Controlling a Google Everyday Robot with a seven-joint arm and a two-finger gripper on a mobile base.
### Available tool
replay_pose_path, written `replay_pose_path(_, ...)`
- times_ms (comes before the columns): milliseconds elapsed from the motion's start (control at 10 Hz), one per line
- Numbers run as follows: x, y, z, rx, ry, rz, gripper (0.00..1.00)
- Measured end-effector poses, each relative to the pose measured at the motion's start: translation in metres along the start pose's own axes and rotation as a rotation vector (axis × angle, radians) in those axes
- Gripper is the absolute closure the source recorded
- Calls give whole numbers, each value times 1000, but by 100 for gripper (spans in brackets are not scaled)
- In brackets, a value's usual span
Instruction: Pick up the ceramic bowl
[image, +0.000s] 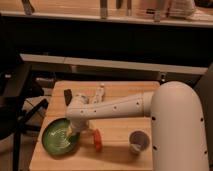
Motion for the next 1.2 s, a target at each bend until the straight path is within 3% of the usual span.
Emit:
replay_pose_path(400, -2, 2, 4, 2, -11, -12, 22)
replay_pose_path(1200, -3, 4, 2, 8, -11, -23, 96)
